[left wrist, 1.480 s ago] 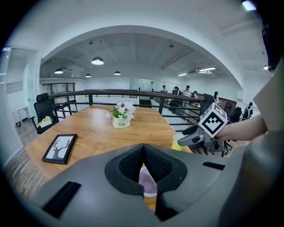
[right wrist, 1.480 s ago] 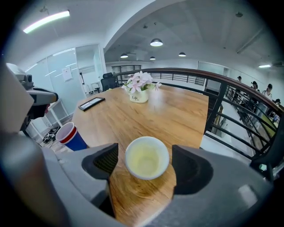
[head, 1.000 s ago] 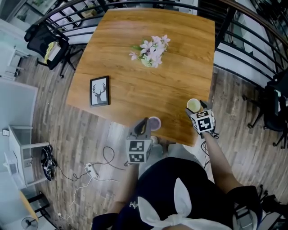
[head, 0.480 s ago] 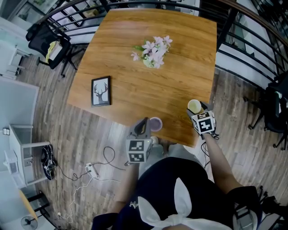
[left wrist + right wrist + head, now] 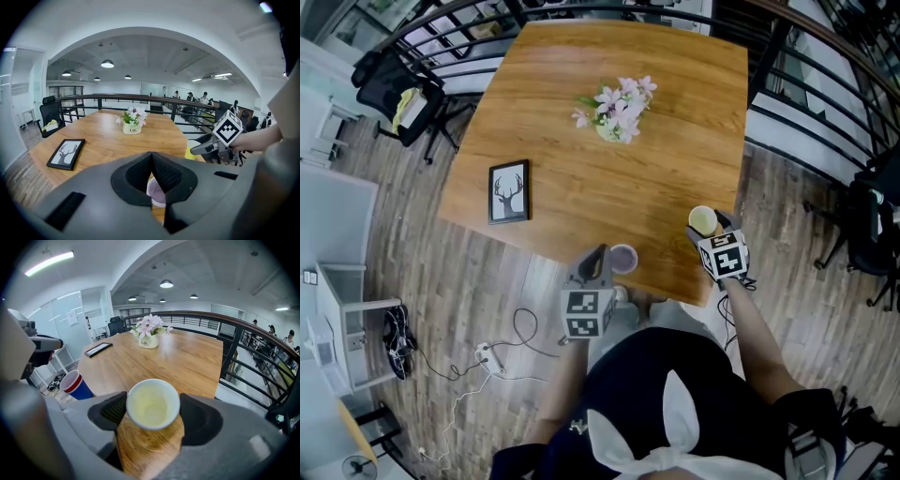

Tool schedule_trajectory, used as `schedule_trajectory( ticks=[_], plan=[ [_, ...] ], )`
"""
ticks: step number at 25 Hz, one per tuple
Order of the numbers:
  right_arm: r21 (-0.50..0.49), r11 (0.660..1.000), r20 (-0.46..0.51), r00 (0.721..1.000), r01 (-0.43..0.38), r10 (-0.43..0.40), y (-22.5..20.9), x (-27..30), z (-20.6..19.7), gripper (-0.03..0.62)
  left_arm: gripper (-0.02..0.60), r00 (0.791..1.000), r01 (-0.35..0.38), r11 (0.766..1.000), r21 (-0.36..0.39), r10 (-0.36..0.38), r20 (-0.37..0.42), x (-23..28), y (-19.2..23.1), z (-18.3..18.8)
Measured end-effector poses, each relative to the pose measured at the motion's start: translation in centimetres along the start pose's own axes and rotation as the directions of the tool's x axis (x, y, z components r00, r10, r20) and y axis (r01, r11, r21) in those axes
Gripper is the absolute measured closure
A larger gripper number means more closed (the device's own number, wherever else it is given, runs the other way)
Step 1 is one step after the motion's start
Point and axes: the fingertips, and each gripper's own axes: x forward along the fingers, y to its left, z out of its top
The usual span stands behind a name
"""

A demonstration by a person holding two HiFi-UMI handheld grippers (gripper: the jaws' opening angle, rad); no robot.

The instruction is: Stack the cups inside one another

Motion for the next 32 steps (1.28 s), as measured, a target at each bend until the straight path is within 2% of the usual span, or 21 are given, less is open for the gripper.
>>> schedule_trajectory(
  ticks=[9,17,23,32],
  plan=[
    [-0.012,1.0,0.037,0.999,-0.005,0.006,1.0,-1.8,1.6,0.244,0.565,1.0,0.0,1.0,-0.012,0.001,0.015,-0.8,0.6,-0.2],
    [-0.03,1.0,0.108,0.994,-0.006,0.009,2.5,-5.1,4.8,0.244,0.565,1.0,-0.007,1.0,-0.014,0.007,0.022,-2.0,1.3,-0.2],
    [-0.044,0.999,0.179,0.984,-0.005,0.013,4.2,-8.1,7.5,0.244,0.565,0.999,-0.017,1.0,-0.008,0.018,0.038,-3.2,2.2,0.1],
    [-0.064,0.998,0.282,0.959,0.001,0.017,7.3,-12.2,10.3,0.244,0.565,0.999,0.015,1.0,0.008,-0.016,0.046,-4.3,2.3,-0.6]
  ],
)
